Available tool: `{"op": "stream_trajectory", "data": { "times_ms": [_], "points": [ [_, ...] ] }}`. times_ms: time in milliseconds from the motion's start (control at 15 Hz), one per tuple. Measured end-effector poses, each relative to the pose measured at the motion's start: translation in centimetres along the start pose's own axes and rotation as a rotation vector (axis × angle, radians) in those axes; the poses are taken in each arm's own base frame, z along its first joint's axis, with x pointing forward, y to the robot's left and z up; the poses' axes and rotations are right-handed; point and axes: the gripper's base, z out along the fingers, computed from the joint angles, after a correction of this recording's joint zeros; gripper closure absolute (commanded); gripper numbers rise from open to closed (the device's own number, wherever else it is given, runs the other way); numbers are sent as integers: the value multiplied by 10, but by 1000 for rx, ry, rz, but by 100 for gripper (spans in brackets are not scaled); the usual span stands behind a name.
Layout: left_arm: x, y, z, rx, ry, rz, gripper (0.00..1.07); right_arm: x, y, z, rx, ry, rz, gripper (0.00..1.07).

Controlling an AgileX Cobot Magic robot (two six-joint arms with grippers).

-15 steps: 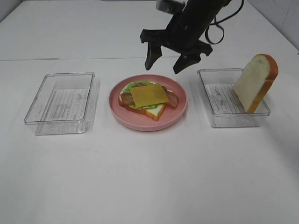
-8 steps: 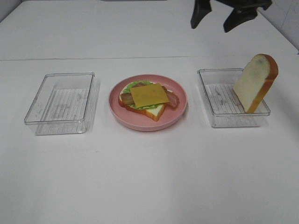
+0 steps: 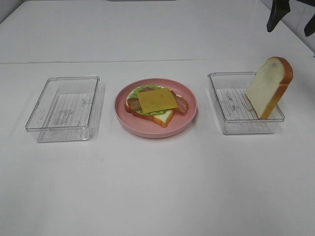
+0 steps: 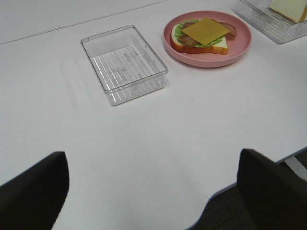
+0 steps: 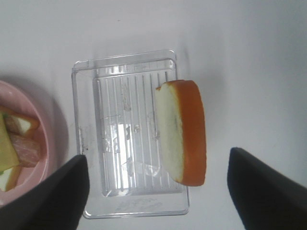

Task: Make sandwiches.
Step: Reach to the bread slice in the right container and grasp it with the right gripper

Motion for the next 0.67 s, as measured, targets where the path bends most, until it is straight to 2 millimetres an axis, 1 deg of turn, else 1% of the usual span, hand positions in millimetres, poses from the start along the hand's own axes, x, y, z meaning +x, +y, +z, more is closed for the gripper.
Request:
{"op": "stream_trajectory", "data": {
  "times_ms": [67, 133, 267, 400, 600, 667],
  "points": [
    [0, 0, 0, 0, 0, 0, 17, -1, -2, 4, 20, 7, -5, 32],
    [0, 0, 0, 0, 0, 0, 17, -1, -5, 13, 36, 26, -8, 32],
    [0, 0, 0, 0, 0, 0, 17, -3, -11, 35, 45, 70, 4, 32],
    [0, 0, 0, 0, 0, 0, 17, -5, -21, 57, 54, 109, 24, 32],
    [0, 0, 0, 0, 0, 0, 17, -6, -28, 75, 73, 126, 28, 32],
    [0, 0, 0, 0, 0, 0, 17, -6, -29, 85, 77, 141, 28, 35]
  ]
}}
